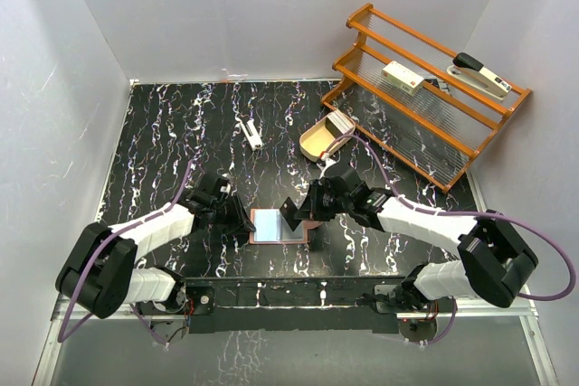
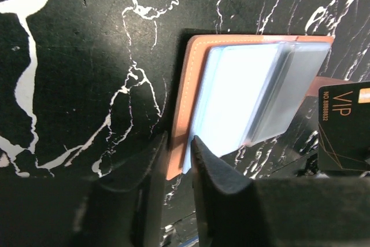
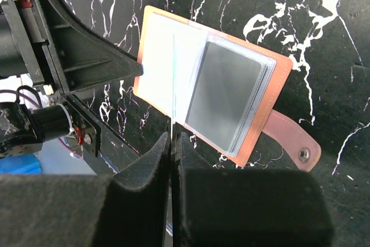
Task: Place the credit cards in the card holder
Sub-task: Insert the credit card into the card holder.
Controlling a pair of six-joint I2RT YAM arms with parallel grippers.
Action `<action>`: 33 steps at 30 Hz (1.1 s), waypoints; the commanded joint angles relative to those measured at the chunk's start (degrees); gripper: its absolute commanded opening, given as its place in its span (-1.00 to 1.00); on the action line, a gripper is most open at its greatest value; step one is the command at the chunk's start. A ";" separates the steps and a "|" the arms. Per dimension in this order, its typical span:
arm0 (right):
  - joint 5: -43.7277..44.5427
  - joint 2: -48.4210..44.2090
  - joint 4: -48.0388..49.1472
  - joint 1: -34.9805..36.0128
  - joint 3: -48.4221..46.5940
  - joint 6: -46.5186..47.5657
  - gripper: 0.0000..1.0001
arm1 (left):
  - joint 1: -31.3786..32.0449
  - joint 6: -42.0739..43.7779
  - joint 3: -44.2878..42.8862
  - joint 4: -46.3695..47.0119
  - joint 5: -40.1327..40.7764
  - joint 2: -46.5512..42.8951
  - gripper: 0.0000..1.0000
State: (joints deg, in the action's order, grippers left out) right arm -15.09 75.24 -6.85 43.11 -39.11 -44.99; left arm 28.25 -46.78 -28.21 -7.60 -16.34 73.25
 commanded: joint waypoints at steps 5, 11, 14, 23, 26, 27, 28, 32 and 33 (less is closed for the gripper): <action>0.04 1.70 11.71 0.31 5.33 -3.55 -0.99 | -0.04 -1.03 2.35 -0.14 -0.74 -1.20 -0.98; 0.07 4.05 17.58 0.35 8.43 -5.26 -0.99 | -0.06 -2.06 3.74 0.56 -1.15 -2.71 -1.00; -0.54 5.36 20.57 0.39 9.48 -5.51 -0.99 | -0.05 -2.32 4.01 0.96 -1.60 -2.46 -1.00; -1.31 7.97 25.16 0.38 11.11 -6.82 -0.99 | -0.09 -2.70 4.65 1.57 -1.83 -2.58 -1.00; -2.38 9.85 27.07 0.43 11.41 -7.37 -0.99 | -0.04 -2.67 4.74 1.71 -2.03 -2.74 -1.00; -2.76 10.47 27.77 0.45 11.49 -7.72 -0.99 | -0.05 -2.74 4.83 1.76 -2.03 -2.83 -1.00; -3.31 11.01 28.53 0.47 11.58 -8.05 -0.99 | -0.04 -2.70 4.87 1.79 -2.03 -2.85 -1.00; -3.61 12.07 30.17 0.60 11.89 -9.15 -0.99 | -0.04 -2.78 5.20 1.88 -2.21 -3.29 -1.00; -3.29 11.96 30.66 0.68 12.06 -9.35 -0.99 | -0.04 -2.78 5.26 1.88 -2.12 -3.41 -1.00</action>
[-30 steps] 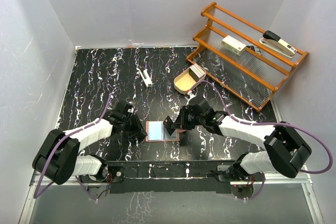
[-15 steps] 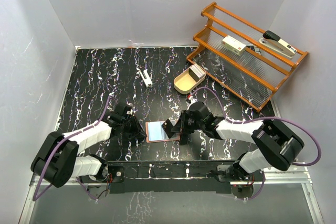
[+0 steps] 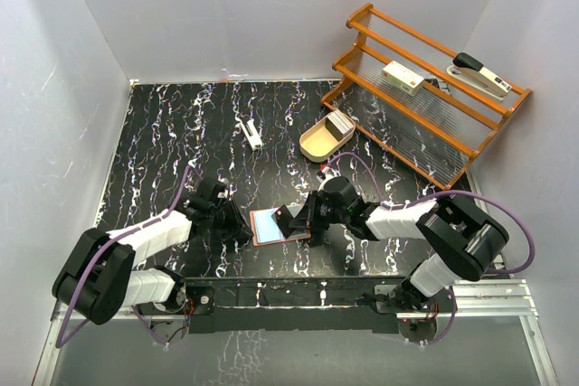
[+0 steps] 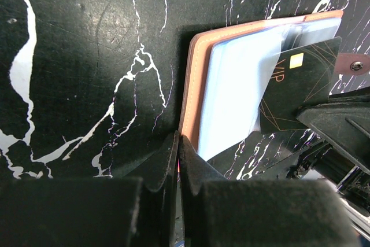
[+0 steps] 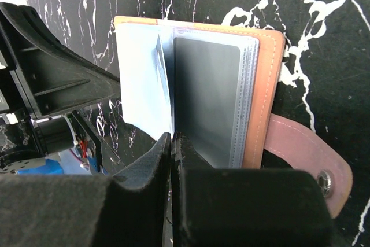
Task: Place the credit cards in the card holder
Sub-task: Insert the credit card into the card holder.
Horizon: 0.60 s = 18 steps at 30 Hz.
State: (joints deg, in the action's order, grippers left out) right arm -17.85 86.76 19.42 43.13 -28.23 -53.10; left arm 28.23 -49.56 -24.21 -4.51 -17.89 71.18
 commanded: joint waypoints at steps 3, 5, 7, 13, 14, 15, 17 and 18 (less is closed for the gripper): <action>0.38 0.33 4.81 0.79 1.46 -1.58 -1.00 | -0.04 0.01 1.31 -1.42 -0.72 -1.47 -1.00; 0.67 0.49 4.94 0.78 1.44 -1.91 -1.00 | -0.02 -0.12 1.12 -1.54 -0.99 -1.60 -1.00; 1.23 0.49 4.93 0.89 1.49 -2.21 -1.00 | -0.02 -0.69 1.22 -1.23 -1.52 -2.01 -1.00; 2.91 0.09 6.12 1.00 2.49 -3.58 -1.00 | -0.06 -2.97 2.37 0.53 -3.37 -3.22 -1.00; 3.38 0.00 6.29 1.05 2.60 -3.78 -1.00 | -0.02 -3.47 2.51 1.02 -3.76 -3.29 -1.00; 3.77 -0.14 6.25 1.13 2.65 -3.84 -1.00 | -0.04 -3.86 2.77 1.52 -4.31 -3.32 -1.00; 4.61 0.02 5.90 1.21 2.57 -3.85 -1.00 | -0.07 -4.63 3.42 2.73 -4.95 -3.27 -1.00; 4.81 0.07 5.79 1.19 2.52 -3.93 -1.00 | -0.02 -5.10 3.79 3.30 -5.34 -3.32 -1.00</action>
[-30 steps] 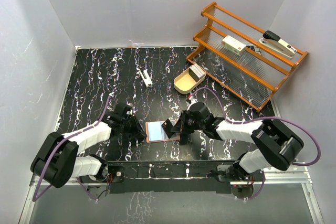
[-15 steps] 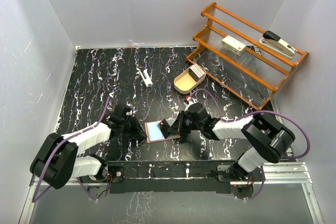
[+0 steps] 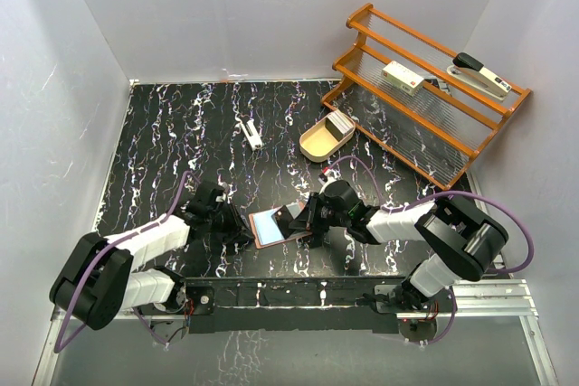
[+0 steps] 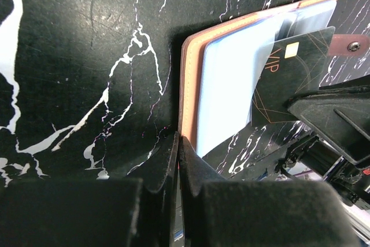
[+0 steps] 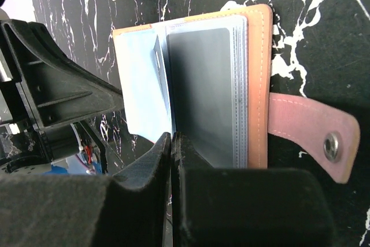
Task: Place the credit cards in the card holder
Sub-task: Insert the credit card into the card holder.
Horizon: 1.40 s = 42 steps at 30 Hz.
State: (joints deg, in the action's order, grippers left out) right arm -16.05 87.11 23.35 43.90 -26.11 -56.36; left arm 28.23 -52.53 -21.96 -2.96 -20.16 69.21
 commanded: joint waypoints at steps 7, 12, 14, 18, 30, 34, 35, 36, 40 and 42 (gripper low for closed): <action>2.96 2.10 2.31 0.80 -0.38 -0.54 -1.00 | -0.02 -4.58 3.85 6.48 -5.61 -0.55 -1.00; 2.87 3.67 2.75 1.57 -0.99 -0.48 -1.00 | -0.06 -4.35 3.68 6.59 -5.87 -0.07 -1.00; 2.71 4.08 2.71 1.93 -1.28 -0.17 -1.00 | -0.08 -4.16 3.50 6.21 -5.39 -0.40 -1.00; 2.39 4.33 1.81 2.68 -2.00 0.04 -0.90 | -0.04 -3.83 3.16 5.52 -4.77 -0.56 -1.00; 10.55 -3.39 -18.20 3.56 -9.49 6.86 -0.19 | -0.04 -3.87 3.93 6.13 -4.75 -0.84 -1.00; 10.07 -2.31 -19.44 3.56 -10.96 7.15 -0.05 | -0.02 -3.90 3.94 6.64 -5.04 -0.19 -1.00; 10.44 -1.97 -20.14 3.56 -11.50 7.22 -0.02 | -0.06 -3.89 3.94 6.73 -5.04 -0.02 -1.00; 10.84 -1.68 -20.82 3.56 -12.01 8.57 -0.01 | -0.02 -3.82 3.99 6.74 -5.06 0.08 -1.00; 11.28 -0.29 -21.95 3.56 -14.12 11.28 0.01 | -0.06 -3.63 4.03 6.74 -5.23 0.50 -1.00; 10.75 1.05 -22.35 3.56 -15.45 12.42 0.02 | -0.02 -3.54 3.94 6.74 -5.15 0.54 -1.00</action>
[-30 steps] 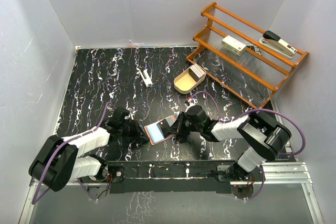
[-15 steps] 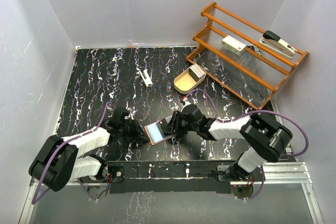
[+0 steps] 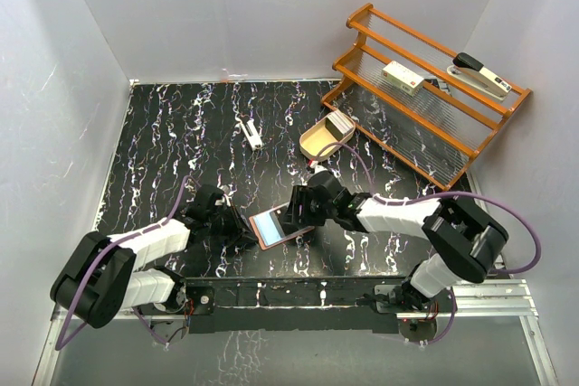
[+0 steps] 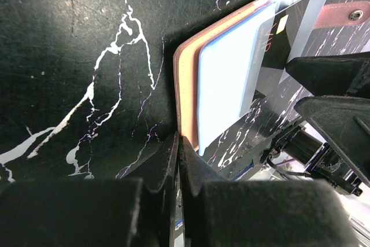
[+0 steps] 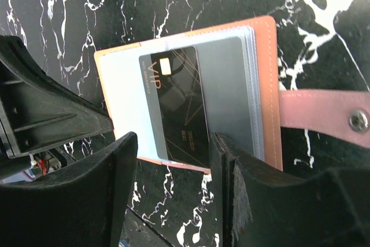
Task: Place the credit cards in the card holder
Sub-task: Insert the credit card into the card holder.
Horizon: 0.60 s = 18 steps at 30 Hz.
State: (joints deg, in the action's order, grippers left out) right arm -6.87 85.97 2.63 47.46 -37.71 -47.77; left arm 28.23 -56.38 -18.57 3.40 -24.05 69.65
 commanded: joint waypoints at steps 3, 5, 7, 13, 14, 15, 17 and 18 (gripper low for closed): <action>-0.07 4.77 -0.66 0.17 -4.85 5.02 0.03 | -0.04 0.39 0.55 0.54 -1.17 0.24 -1.00; -1.82 6.26 0.71 0.65 -4.69 5.30 0.02 | -0.06 0.45 0.64 0.81 -1.21 0.35 -1.00; -3.71 7.28 2.89 1.28 -4.27 5.46 0.00 | -0.07 0.44 0.64 0.99 -1.43 0.55 -1.00; -7.37 7.89 6.38 3.10 -4.65 6.40 -0.03 | -0.02 0.48 0.32 0.71 -1.28 0.19 -1.00; -7.77 7.76 6.87 3.22 -4.65 6.47 -0.03 | 0.01 0.55 0.29 0.61 -1.21 0.14 -1.00; -8.30 7.70 7.31 3.31 -4.72 6.60 -0.03 | -0.06 0.58 0.21 0.48 -1.18 0.18 -1.00; -8.80 7.72 7.83 3.41 -4.78 6.92 -0.03 | -0.04 0.71 0.20 0.34 -1.09 0.08 -1.00; -8.79 7.68 7.67 3.42 -4.89 7.21 -0.03 | -0.06 0.90 0.12 0.19 -1.00 0.10 -1.00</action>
State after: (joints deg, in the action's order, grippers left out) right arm -13.37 93.41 8.08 50.28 -41.78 -42.24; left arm 28.23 -56.21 -18.37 4.03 -24.45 70.00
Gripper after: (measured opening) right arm 0.488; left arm 0.007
